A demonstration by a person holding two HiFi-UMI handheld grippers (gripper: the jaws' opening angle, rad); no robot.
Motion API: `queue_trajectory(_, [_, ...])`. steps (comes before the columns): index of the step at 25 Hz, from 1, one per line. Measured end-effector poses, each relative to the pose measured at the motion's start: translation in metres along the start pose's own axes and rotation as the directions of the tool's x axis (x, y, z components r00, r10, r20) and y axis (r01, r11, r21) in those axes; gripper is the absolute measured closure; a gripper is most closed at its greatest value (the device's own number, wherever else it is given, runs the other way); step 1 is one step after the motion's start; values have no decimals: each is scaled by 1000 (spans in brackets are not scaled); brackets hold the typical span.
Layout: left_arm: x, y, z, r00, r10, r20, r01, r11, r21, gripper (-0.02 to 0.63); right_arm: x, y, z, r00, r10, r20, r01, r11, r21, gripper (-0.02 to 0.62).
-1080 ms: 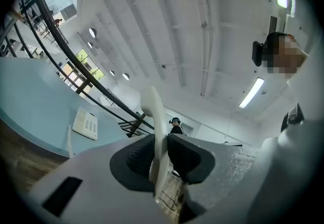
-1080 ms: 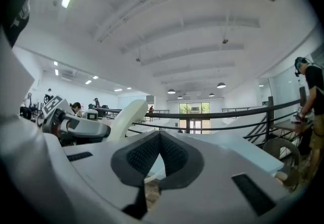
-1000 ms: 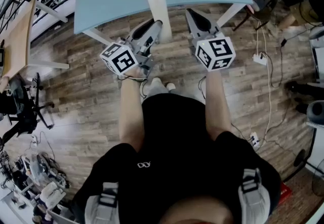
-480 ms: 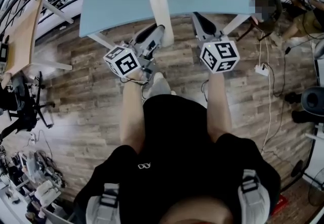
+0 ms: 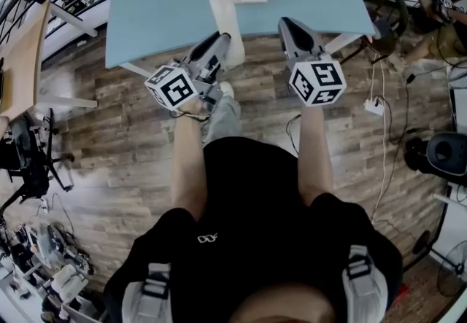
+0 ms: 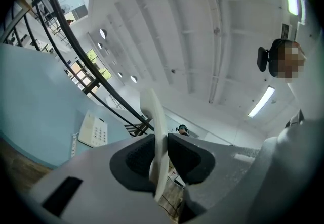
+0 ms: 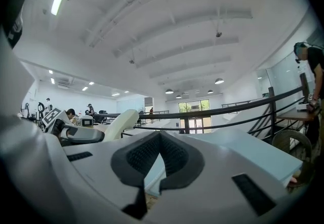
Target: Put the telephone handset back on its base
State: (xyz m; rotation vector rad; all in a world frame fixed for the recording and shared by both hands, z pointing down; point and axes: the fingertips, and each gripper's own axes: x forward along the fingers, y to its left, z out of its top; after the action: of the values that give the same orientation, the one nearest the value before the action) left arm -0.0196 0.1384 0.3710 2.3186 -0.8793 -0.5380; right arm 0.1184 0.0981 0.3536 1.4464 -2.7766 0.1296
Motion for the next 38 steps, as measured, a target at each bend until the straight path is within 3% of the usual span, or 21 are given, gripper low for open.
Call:
queue_trajectory(13, [115,156,53,994,-14,-110,-1,991,-133,531,171,-86,-17,994,-80,-76,85,994,63,601])
queue_trajectory(20, [153,220,65,992,-12,-122,-15,976,-219,532,232,-115,-25,987,-105,-123,115,990,76,601])
queue_trajectory(29, [173,272,62,990,48,-135,-86,955,-285,532,258,-135,-40,981,-120,-155,136,986,100,601])
queue_trajectory(38, [197,311,42,986,99,-136,-145,911,-387,532,271,-161,-46,974,-117,-193,137,986,93,601])
